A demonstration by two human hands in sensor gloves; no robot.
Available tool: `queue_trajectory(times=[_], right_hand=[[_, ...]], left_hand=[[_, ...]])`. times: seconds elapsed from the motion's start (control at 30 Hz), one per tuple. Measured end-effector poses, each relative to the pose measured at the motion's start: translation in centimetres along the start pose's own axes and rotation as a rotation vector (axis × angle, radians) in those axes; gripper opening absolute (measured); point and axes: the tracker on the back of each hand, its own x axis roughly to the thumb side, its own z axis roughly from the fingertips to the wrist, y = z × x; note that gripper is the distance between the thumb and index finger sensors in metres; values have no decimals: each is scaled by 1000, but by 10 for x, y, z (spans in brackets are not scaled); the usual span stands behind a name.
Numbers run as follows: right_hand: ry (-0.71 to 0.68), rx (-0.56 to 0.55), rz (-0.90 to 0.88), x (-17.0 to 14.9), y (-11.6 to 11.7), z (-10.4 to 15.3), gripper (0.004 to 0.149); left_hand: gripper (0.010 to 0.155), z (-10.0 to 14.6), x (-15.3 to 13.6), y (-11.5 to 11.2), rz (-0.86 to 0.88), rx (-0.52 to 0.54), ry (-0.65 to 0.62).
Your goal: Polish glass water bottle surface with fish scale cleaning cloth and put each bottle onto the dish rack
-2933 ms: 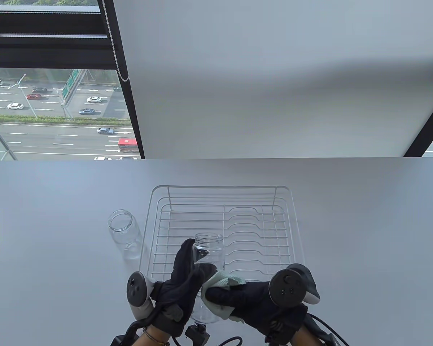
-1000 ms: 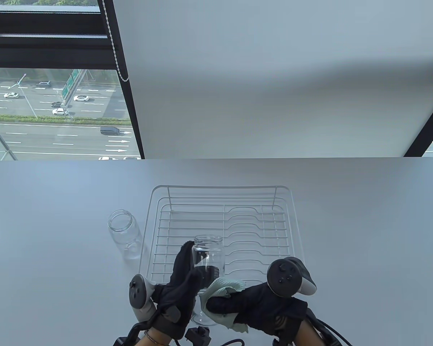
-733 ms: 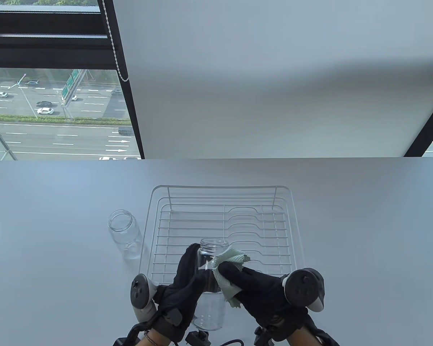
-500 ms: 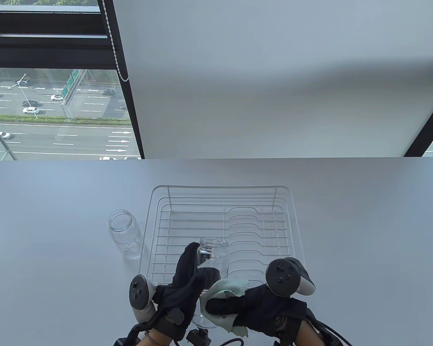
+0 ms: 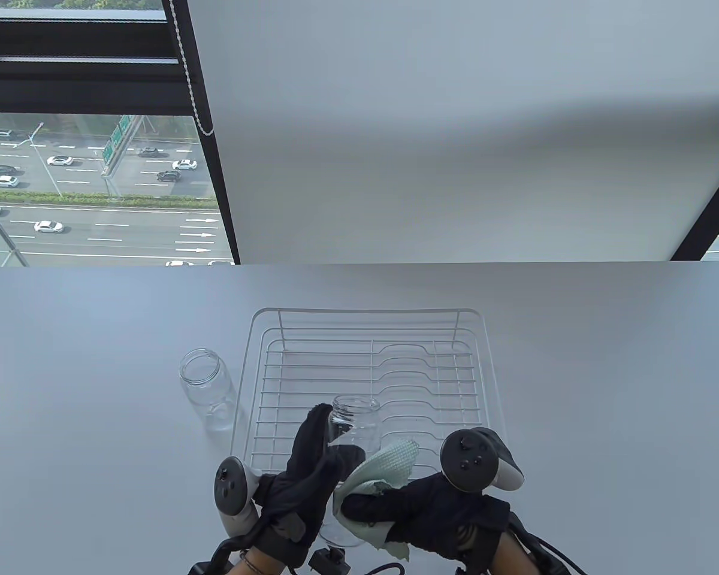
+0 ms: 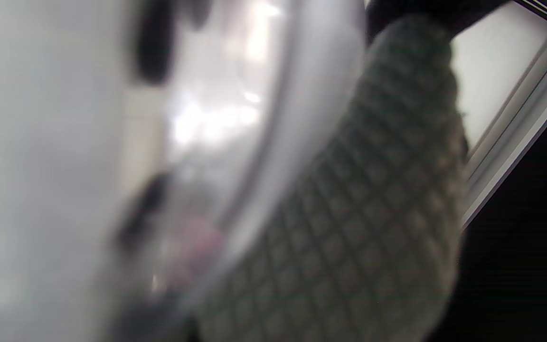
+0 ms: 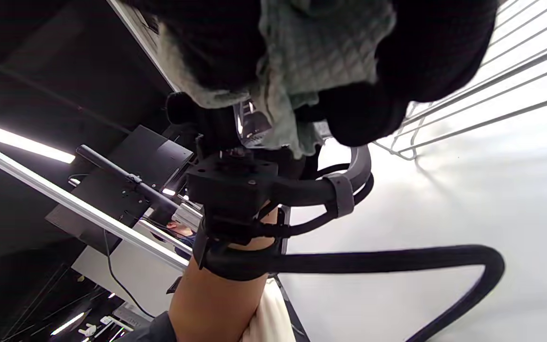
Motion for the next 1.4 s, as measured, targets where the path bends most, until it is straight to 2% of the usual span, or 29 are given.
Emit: queue_trajectory(times=[0.03, 0.1, 0.13, 0.2, 0.27, 0.3, 0.37, 0.4, 0.43, 0.5, 0.57, 0.63, 0.67, 0.7, 0.77, 0.83, 0.9, 0.93, 0.97, 1.07, 1.13, 1.17, 1.2, 1.23, 1.27, 1.3, 1.33, 1.37, 1.4], right_hand=[[1, -45, 40, 2, -3, 2, 53], [-30, -259, 110, 6, -10, 10, 55], [-43, -425, 124, 6, -12, 15, 56], [-47, -608, 94, 5, -14, 20, 57], [-49, -494, 54, 4, -14, 19, 56], [-63, -386, 21, 3, -14, 16, 56], [-30, -73, -20, 1, -7, 7, 54], [-7, 20, -39, 0, -4, 4, 53], [0, 67, -51, 0, 1, 1, 53], [-20, 18, -35, 0, 0, 1, 52], [-49, -172, 17, 4, -5, 5, 53], [-69, -487, 69, 5, -9, 14, 55], [-54, -574, 65, 5, -10, 16, 55], [-46, -582, 49, 5, -9, 16, 55], [-30, -474, -2, 2, -7, 15, 56], [-60, -316, -71, 0, -6, 10, 55], [-19, 14, -79, -1, -1, 1, 53], [17, 104, -87, -1, 3, -1, 53], [26, 129, -94, -1, 6, -2, 53], [3, 75, -76, 0, 2, -1, 52], [-23, -105, -47, 2, -7, 5, 52], [-40, -294, 9, 4, -12, 12, 54], [-42, -367, 28, 4, -13, 14, 55], [-41, -524, 54, 3, -14, 18, 55], [-48, -567, 58, 4, -13, 17, 55], [-52, -500, 55, 3, -11, 15, 56], [-43, -361, 24, 2, -10, 12, 55], [-31, -173, -28, 1, -7, 7, 54], [-11, -59, -51, -1, -5, 5, 54]], left_hand=[[86, 0, 0, 0, 12, 15, -1], [86, -1, 0, -1, 41, 9, 7], [86, 0, 0, -2, 54, -4, 6], [86, 0, 2, -8, 59, -18, -1], [86, 0, 3, -8, 56, -10, -14], [86, 0, 4, -7, 60, 2, -21], [85, 0, 4, -4, 89, 41, -30], [85, 0, 4, -2, 98, 50, -31], [85, 0, 4, -1, 82, 44, -36], [86, 0, 4, 0, 65, 27, -35], [86, -1, 4, 1, 97, 49, -34], [86, -1, 3, -2, 122, 14, -25], [86, 0, 3, -4, 120, 2, -20], [86, 0, 3, -5, 109, 1, -14], [86, 0, 3, -4, 121, 23, -7], [86, 0, 4, -1, 119, 28, -24], [86, 0, 4, 1, 144, 46, -19], [85, 0, 3, 2, 135, 41, -19], [85, 0, 2, 1, 115, 31, -18], [85, -2, 1, -1, 89, -24, 4], [85, -2, 2, -2, 67, -37, 6], [85, -1, 2, -1, 80, -17, 12], [85, -2, 1, -1, 91, -15, 12], [85, -2, 1, -2, 111, -14, 9], [85, -2, 1, -4, 122, -16, 9], [85, -1, 2, -4, 120, -9, 7], [85, -1, 2, -3, 117, 5, 0], [85, -1, 1, -1, 128, 33, -4], [85, -1, 1, 0, 135, 40, -6]])
